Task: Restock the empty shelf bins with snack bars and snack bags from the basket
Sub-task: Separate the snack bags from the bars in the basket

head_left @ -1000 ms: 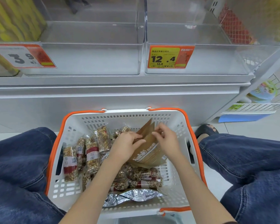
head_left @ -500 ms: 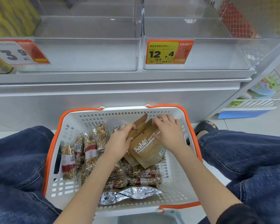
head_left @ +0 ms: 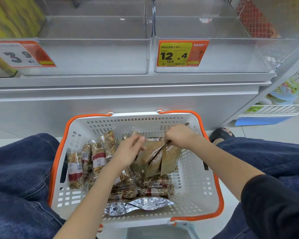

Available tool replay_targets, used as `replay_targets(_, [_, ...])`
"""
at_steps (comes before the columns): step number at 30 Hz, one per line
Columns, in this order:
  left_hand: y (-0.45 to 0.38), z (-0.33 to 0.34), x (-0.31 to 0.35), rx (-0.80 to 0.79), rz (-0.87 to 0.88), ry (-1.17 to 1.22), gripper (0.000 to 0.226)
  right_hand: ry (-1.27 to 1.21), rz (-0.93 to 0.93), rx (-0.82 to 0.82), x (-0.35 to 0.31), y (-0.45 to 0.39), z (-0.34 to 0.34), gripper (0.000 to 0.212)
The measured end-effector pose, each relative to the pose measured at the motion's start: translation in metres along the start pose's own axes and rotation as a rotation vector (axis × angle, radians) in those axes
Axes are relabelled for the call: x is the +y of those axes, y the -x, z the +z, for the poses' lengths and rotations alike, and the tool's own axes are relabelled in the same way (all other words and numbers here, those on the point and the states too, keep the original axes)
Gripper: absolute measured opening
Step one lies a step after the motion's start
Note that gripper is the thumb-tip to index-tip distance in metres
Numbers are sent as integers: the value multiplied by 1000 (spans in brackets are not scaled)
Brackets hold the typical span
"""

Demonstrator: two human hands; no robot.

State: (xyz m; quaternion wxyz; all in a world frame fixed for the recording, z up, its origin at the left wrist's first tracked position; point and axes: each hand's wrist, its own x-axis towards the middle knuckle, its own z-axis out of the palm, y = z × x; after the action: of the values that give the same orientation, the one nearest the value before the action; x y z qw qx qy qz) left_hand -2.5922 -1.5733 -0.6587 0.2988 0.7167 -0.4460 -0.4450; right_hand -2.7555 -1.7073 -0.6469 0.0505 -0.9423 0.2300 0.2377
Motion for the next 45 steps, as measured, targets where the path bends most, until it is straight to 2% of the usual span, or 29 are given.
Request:
replay_targets(5, [-8,-15,-11,371,-42,135,20,-10,110,77,1,24,-10,22])
replay_targets(8, [-10,-18,-15,435,-58,151,18,-85,250,115,-8,36,-31,18])
replay_targets(12, [-9,-10,-19,299,13,-20,17,-286,448,80,-23,67,-45,14])
replay_targets(14, [-10,1,-21,209,54,-151,16,-351,535,58,-27,87,-42,6])
replay_targets(16, [-15,15,-27,85,107,-316,14,-406,611,16,-34,101,-35,7])
replay_targets(20, [-38,38,-44,-213,252,-701,16,-422,670,-133,-45,113,-13,7])
replay_targets(22, [-52,45,-54,-297,275,-812,22,-488,701,-156,-44,120,-11,7])
replay_targets(25, [-74,54,-71,-376,246,-843,29,-537,768,-149,-37,131,-9,13])
replay_targets(28, [-87,70,-80,-445,224,-773,61,-601,799,-197,-28,141,-8,17])
replay_targets(33, [-88,106,-81,-529,140,-772,83,-836,885,-274,-12,158,-3,20])
replay_targets(37, [-84,126,-87,-651,39,-798,85,-949,897,-278,-11,176,-2,12])
replay_targets(42, [-92,125,-87,-642,60,-875,75,-1034,992,-209,-18,190,2,9])
replay_targets(45, [-95,121,-89,-587,58,-797,61,-1053,1011,-179,-23,195,0,9])
